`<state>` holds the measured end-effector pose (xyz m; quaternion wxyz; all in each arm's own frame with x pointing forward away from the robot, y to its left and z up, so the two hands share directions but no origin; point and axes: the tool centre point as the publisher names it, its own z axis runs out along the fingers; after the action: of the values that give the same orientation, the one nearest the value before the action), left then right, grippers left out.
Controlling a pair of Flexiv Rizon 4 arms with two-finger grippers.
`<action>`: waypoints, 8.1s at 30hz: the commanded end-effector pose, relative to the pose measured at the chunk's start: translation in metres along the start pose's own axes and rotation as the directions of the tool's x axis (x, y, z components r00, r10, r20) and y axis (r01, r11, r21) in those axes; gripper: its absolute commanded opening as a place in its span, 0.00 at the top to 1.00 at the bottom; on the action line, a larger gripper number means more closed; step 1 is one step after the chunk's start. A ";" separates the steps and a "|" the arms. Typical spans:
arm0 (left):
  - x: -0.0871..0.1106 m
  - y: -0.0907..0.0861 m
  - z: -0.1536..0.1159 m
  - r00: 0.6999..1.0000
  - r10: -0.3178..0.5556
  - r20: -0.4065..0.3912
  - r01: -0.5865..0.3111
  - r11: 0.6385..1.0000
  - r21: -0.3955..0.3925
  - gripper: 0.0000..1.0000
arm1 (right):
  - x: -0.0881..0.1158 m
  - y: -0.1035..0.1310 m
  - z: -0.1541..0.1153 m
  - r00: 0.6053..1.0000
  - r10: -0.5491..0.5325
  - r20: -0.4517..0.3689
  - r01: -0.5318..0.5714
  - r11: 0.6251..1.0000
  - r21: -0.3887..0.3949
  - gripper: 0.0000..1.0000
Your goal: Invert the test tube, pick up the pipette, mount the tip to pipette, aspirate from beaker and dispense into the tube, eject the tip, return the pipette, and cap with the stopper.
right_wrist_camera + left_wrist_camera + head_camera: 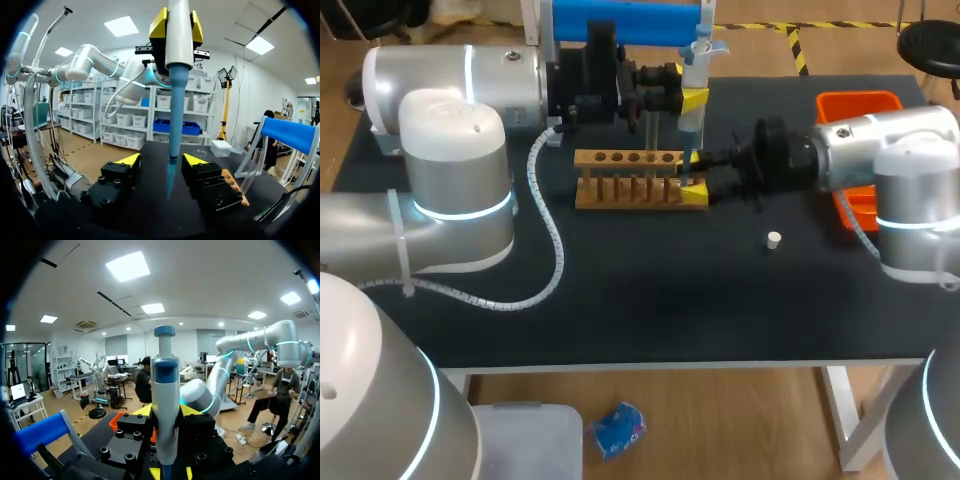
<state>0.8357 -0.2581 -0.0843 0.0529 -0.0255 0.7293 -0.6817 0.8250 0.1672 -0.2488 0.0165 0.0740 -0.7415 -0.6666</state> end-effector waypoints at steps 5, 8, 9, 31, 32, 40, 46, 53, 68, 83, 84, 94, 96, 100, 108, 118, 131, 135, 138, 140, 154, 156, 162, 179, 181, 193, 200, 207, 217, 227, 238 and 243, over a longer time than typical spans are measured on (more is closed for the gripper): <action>0.000 0.001 0.002 1.000 0.002 0.003 -0.002 1.000 0.005 1.00 | 0.015 0.000 -0.025 0.999 0.042 0.023 -0.044 0.992 0.119 0.00; 0.000 0.001 0.002 1.000 0.002 0.003 -0.002 1.000 0.005 1.00 | 0.017 -0.002 -0.036 0.998 0.051 0.032 -0.056 0.983 0.174 0.00; 0.000 0.001 0.002 1.000 0.002 0.003 -0.002 1.000 0.005 1.00 | 0.017 -0.003 -0.041 0.998 0.055 0.035 -0.061 0.979 0.194 0.00; -0.019 0.000 -0.037 0.996 -0.005 0.088 0.006 1.000 -0.008 1.00 | 0.021 -0.004 -0.063 0.998 0.067 0.009 -0.067 0.958 0.278 0.00; -0.021 0.001 -0.049 0.993 -0.003 0.116 0.005 1.000 -0.012 1.00 | 0.021 -0.004 -0.063 0.998 0.067 0.009 -0.067 0.958 0.278 0.00; -0.024 0.003 -0.118 0.933 0.009 0.359 0.004 0.999 -0.035 1.00 | 0.021 -0.004 -0.063 0.998 0.067 0.009 -0.067 0.958 0.278 0.00; -0.024 0.004 -0.133 0.902 0.003 0.432 0.021 0.998 -0.050 1.00 | 0.021 -0.004 -0.063 0.998 0.067 0.009 -0.067 0.958 0.278 0.00; -0.024 0.004 -0.133 0.902 0.003 0.432 0.021 0.998 -0.050 1.00 | 0.021 -0.004 -0.063 0.998 0.067 0.009 -0.067 0.958 0.278 0.00; -0.038 0.006 -0.175 0.942 -0.034 0.335 0.033 0.999 0.009 1.00 | 0.016 -0.003 -0.044 0.998 0.031 0.061 -0.049 0.946 0.320 0.00; -0.064 0.017 -0.265 0.971 -0.008 0.241 -0.003 0.999 0.043 1.00 | -0.002 -0.002 0.031 0.997 -0.038 0.061 0.010 0.915 0.404 0.00; -0.067 0.018 -0.269 0.971 0.005 0.240 -0.012 0.999 0.031 1.00 | -0.004 -0.001 0.036 0.998 -0.041 0.056 0.014 0.911 0.412 0.00; -0.077 0.021 -0.281 0.962 0.023 0.271 -0.026 1.000 0.008 1.00 | -0.008 0.002 0.049 0.998 -0.048 0.032 0.030 0.908 0.418 0.00; -0.077 0.021 -0.281 0.962 0.023 0.271 -0.026 1.000 0.008 1.00 | -0.008 0.002 0.049 0.998 -0.048 0.032 0.030 0.908 0.418 0.00; -0.077 0.021 -0.281 0.962 0.023 0.271 -0.026 1.000 0.008 1.00 | -0.008 0.002 0.049 0.998 -0.048 0.032 0.030 0.908 0.418 0.00; -0.088 0.026 -0.282 0.969 0.032 0.245 -0.035 0.999 0.007 1.00 | -0.010 0.000 0.053 0.998 -0.058 0.036 0.037 0.900 0.434 0.00; -0.122 0.044 -0.290 0.974 0.076 0.213 -0.077 0.997 -0.003 1.00 | -0.022 -0.009 0.067 0.991 -0.092 0.098 0.034 0.876 0.480 0.00; -0.143 0.068 -0.297 0.975 0.045 0.218 -0.049 0.999 0.016 1.00 | -0.031 -0.016 0.081 0.990 -0.064 0.122 -0.005 0.869 0.495 0.00; -0.146 0.076 -0.297 0.975 0.035 0.221 -0.041 0.999 0.021 1.00 | -0.033 -0.017 0.086 0.991 -0.059 0.120 -0.008 0.869 0.494 0.00; -0.147 0.081 -0.297 0.974 0.035 0.224 -0.041 0.999 0.019 1.00 | -0.034 -0.018 0.089 0.991 -0.057 0.119 -0.009 0.869 0.494 0.00; -0.149 0.084 -0.296 0.975 0.031 0.222 -0.037 0.999 0.021 1.00 | -0.035 -0.019 0.092 0.992 -0.053 0.116 -0.011 0.870 0.494 0.00; -0.150 0.110 -0.293 0.973 -0.004 0.230 -0.002 1.000 0.028 1.00 | -0.045 -0.025 0.100 0.989 -0.040 0.141 -0.037 0.866 0.499 0.00; -0.150 0.112 -0.293 0.973 -0.008 0.231 0.001 1.000 0.028 1.00 | -0.048 -0.026 0.103 0.987 -0.040 0.157 -0.043 0.867 0.496 0.00; -0.150 0.114 -0.295 0.972 -0.013 0.234 0.006 1.000 0.029 1.00 | -0.055 -0.040 0.123 0.977 -0.056 0.205 -0.057 0.861 0.505 0.00; -0.148 0.116 -0.298 0.972 -0.016 0.235 0.011 1.000 0.023 1.00 | -0.071 -0.092 0.182 0.950 -0.031 0.310 -0.109 0.900 0.423 0.00; -0.148 0.116 -0.298 0.972 -0.016 0.235 0.011 1.000 0.023 1.00 | -0.074 -0.097 0.188 0.947 -0.027 0.321 -0.115 0.902 0.416 0.00; -0.148 0.116 -0.298 0.972 -0.016 0.235 0.011 1.000 0.023 1.00 | -0.082 -0.124 0.218 0.941 0.016 0.339 -0.161 0.901 0.402 0.00; -0.148 0.116 -0.298 0.972 -0.016 0.235 0.011 1.000 0.023 1.00 | -0.084 -0.136 0.227 0.939 0.035 0.342 -0.181 0.895 0.407 0.00; -0.148 0.116 -0.298 0.972 -0.016 0.235 0.011 1.000 0.023 1.00 | -0.086 -0.136 0.227 0.936 0.040 0.349 -0.191 0.891 0.413 0.00; -0.146 0.122 -0.295 0.971 -0.016 0.238 0.010 1.000 0.027 1.00 | -0.086 -0.136 0.227 0.936 0.040 0.349 -0.191 0.891 0.413 0.00; -0.147 0.128 -0.293 0.969 -0.019 0.245 0.013 1.000 0.024 1.00 | -0.086 -0.136 0.227 0.936 0.040 0.349 -0.191 0.891 0.413 0.00; -0.147 0.141 -0.292 0.966 -0.015 0.259 0.012 1.000 0.014 1.00 | -0.086 -0.136 0.227 0.936 0.040 0.349 -0.191 0.891 0.413 0.00; -0.148 0.145 -0.292 0.964 -0.017 0.266 0.014 1.000 0.013 1.00 | -0.086 -0.136 0.227 0.936 0.040 0.349 -0.191 0.891 0.413 0.00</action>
<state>0.9540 0.0585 -0.2024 0.1430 -0.1217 0.7129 -0.6757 0.8928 0.3873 -0.4015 -0.0862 -0.0824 -0.8682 -0.4816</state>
